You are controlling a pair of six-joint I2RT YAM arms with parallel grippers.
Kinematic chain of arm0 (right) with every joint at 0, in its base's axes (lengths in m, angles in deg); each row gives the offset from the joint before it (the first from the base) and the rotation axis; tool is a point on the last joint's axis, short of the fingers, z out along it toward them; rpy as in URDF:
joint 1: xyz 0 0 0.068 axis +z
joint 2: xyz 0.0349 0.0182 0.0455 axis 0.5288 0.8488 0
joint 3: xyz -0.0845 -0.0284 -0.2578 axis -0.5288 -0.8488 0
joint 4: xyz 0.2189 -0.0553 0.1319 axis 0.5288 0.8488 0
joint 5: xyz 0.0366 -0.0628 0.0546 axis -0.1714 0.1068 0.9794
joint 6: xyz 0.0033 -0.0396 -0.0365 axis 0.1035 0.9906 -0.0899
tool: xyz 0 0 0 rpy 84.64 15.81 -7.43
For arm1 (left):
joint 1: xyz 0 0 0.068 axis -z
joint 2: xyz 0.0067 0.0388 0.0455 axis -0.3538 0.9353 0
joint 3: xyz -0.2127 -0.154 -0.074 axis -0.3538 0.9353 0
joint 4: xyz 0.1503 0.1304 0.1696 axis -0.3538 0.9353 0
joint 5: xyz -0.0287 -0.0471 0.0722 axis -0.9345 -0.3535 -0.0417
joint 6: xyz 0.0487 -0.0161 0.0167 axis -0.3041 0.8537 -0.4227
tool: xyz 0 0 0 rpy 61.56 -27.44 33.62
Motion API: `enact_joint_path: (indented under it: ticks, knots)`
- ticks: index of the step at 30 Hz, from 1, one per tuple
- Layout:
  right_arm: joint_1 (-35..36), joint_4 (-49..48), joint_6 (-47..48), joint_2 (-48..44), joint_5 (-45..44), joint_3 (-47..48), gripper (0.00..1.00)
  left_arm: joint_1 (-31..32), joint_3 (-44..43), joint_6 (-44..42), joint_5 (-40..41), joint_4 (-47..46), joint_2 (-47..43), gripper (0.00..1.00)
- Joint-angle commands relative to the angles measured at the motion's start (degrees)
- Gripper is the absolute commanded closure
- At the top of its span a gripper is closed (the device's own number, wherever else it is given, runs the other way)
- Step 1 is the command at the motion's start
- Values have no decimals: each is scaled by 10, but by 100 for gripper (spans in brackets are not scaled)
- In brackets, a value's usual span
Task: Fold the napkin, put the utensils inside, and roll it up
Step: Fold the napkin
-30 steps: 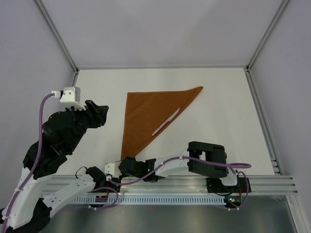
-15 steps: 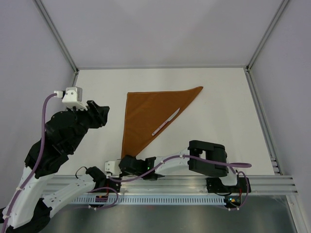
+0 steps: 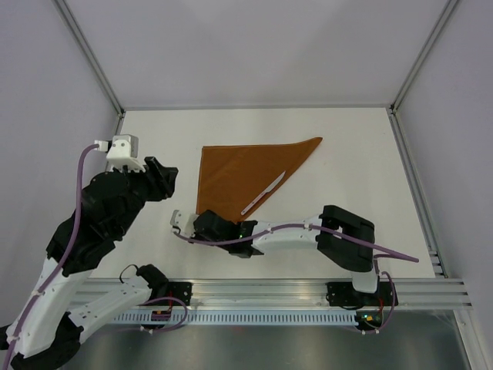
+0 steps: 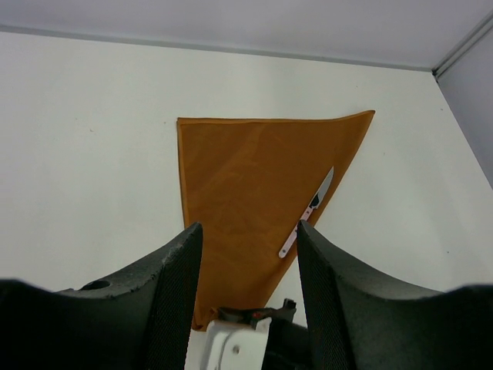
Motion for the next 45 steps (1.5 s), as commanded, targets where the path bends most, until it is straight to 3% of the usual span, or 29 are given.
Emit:
enact_joint_path:
  ticks: [1,20,45]
  knots:
    - [-44,37,-43,-27,-6,21,99,0,6,10,-13,-29,13,43]
    - [-295,57,-72,-53,11,-29,100,-1,74,21,-90,-165,109,42]
    - [-388,66,-82,-40,35,-55,100,0,109,22,-146,-224,189,43]
